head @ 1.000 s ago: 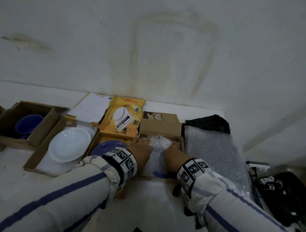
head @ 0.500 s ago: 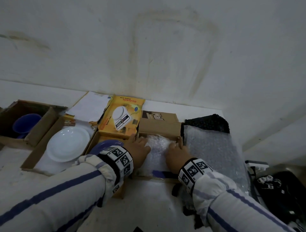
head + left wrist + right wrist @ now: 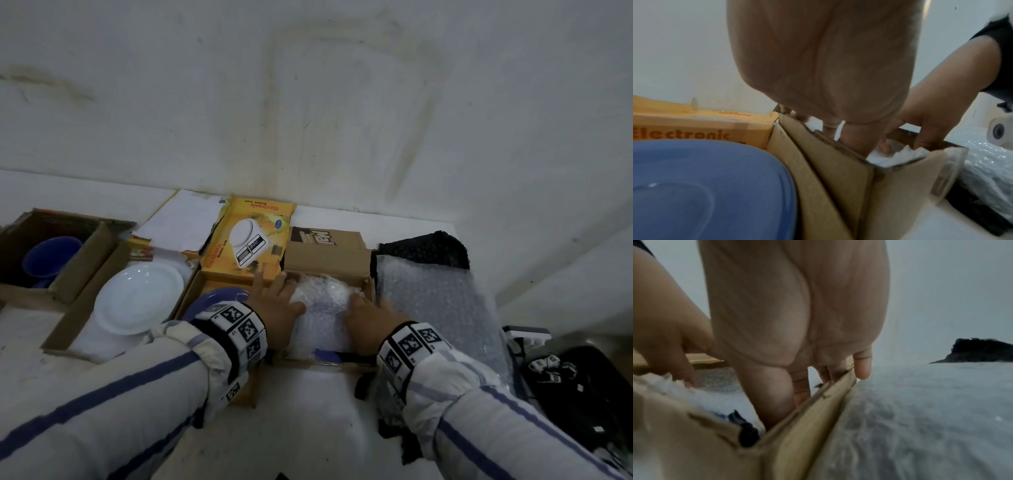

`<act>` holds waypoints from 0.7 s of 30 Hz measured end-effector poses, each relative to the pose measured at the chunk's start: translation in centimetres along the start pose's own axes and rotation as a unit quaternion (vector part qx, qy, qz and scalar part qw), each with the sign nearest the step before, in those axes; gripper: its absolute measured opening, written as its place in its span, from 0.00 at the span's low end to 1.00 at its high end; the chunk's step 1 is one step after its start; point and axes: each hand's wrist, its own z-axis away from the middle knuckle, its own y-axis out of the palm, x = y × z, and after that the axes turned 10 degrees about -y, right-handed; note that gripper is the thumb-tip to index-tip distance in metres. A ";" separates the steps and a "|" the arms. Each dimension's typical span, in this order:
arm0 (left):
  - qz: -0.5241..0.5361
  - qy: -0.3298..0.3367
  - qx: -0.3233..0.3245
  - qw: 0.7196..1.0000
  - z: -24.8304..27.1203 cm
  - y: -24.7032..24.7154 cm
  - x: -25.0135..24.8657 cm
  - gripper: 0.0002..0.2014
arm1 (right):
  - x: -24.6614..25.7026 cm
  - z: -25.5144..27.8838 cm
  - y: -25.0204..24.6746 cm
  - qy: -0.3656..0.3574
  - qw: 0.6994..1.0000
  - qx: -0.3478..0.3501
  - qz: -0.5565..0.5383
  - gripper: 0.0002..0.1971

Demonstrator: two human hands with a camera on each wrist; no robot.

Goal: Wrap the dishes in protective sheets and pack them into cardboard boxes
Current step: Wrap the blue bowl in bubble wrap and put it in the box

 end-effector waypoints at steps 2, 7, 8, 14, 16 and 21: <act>0.017 0.000 0.006 1.000 0.0 -0.3 0.2 0.30 | -0.6 0.0 -0.4 -0.014 0.999 0.000 -0.051 0.20; 0.147 0.002 -0.097 0.984 0.2 -3.5 -1.3 0.16 | -4.0 2.0 -2.2 0.034 0.946 -0.186 -0.265 0.15; 0.179 0.019 -0.110 0.977 0.1 -4.3 -2.2 0.15 | -4.9 2.6 -2.3 0.052 0.940 -0.207 -0.268 0.15; 0.290 0.096 0.006 0.952 -1.4 -6.3 -7.2 0.15 | -7.1 4.9 1.0 0.055 0.986 -0.050 -0.152 0.19; 0.332 0.100 0.035 0.937 -1.6 -6.5 -8.4 0.16 | -6.6 5.2 2.5 0.043 0.991 -0.047 -0.117 0.26; 0.378 0.088 0.050 0.920 -1.3 -6.9 -9.5 0.18 | -5.9 5.2 4.6 0.034 0.990 -0.125 -0.052 0.23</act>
